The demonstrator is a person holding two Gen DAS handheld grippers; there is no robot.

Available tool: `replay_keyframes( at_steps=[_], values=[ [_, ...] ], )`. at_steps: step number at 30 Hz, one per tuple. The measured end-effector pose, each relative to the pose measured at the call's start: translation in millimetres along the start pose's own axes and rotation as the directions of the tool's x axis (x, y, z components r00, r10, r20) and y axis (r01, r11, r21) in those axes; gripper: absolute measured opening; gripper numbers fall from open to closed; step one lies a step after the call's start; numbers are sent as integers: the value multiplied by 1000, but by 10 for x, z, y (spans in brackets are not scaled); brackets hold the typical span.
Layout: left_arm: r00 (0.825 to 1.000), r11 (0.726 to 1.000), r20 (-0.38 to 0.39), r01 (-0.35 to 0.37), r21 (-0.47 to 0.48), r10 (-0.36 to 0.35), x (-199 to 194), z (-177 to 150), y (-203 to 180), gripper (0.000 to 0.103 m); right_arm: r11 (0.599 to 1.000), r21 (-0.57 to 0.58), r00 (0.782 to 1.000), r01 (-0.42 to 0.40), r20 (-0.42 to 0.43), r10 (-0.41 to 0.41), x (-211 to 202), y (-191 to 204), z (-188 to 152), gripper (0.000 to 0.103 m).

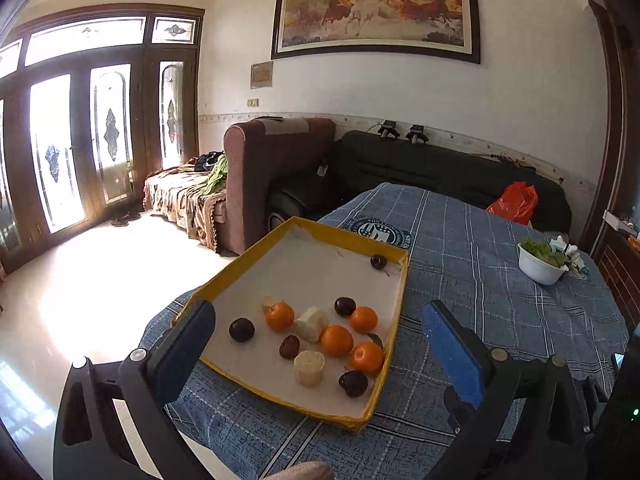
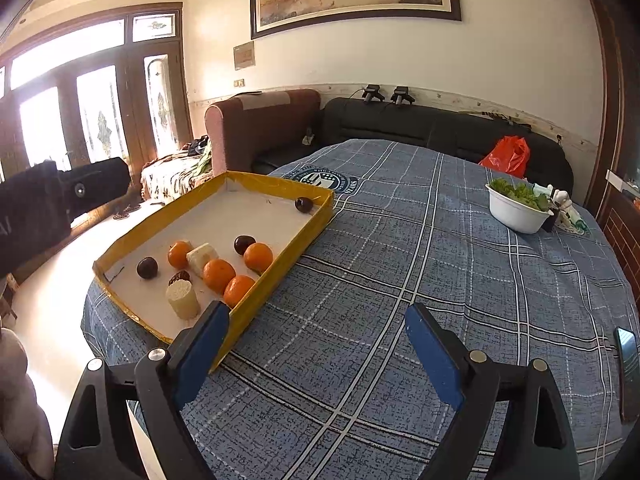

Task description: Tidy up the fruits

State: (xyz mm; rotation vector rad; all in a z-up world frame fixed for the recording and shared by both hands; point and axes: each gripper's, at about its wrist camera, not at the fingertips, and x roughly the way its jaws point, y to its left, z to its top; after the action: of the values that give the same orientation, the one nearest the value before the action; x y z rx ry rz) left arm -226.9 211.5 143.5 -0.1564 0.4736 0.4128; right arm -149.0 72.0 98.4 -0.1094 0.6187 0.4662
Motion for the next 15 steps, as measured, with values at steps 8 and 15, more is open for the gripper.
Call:
replay_keyframes(
  at_steps=[8, 15],
  values=[
    [997, 1000, -73, 24, -7, -25, 194, -90, 30, 103, 1000, -18, 999, -2, -34, 2, 135, 71, -34, 93],
    [989, 998, -143, 44, -42, -49, 382, -126, 136, 103, 1000, -30, 998, -2, -61, 0, 245, 140, -41, 93]
  ],
)
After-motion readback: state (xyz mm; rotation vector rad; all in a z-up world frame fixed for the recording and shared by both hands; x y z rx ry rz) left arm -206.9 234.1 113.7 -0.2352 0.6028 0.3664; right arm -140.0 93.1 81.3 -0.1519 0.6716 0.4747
